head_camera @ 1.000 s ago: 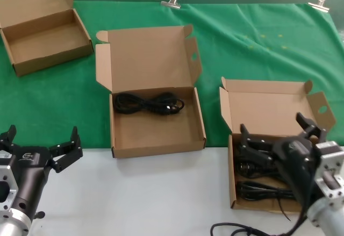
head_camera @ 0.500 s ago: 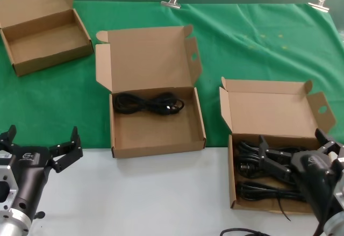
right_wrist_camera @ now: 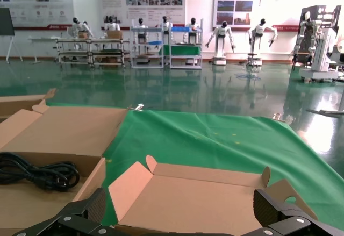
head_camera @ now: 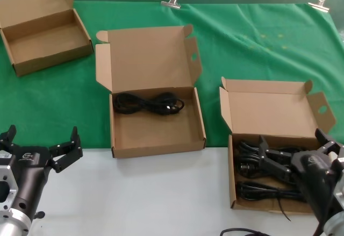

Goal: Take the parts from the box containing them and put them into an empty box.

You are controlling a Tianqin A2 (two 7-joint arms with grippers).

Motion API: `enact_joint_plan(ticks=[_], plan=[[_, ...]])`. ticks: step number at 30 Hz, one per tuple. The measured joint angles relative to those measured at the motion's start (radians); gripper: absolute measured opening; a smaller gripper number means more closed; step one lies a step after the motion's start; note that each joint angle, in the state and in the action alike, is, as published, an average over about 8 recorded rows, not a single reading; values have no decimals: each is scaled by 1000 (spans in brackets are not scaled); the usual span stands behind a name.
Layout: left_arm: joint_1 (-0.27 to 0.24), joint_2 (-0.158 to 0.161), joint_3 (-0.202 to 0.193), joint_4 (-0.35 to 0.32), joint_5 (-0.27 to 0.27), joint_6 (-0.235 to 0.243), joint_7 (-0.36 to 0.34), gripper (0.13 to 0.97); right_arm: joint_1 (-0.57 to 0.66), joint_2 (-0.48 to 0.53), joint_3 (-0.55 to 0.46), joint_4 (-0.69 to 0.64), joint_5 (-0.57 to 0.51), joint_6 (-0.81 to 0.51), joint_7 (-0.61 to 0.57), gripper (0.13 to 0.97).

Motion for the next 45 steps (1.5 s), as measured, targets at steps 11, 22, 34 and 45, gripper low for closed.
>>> enact_joint_plan(ticks=[11,22,34,45], plan=[[0,0,0,0,0,0,0,966,0,0,0,0,0,0,0,966],[0,0,0,0,0,0,0,966,0,0,0,0,0,0,0,966],[0,0,0,0,0,0,0,966,0,0,0,0,0,0,0,966],[0,0,0,0,0,0,0,966,0,0,0,0,0,0,0,966]])
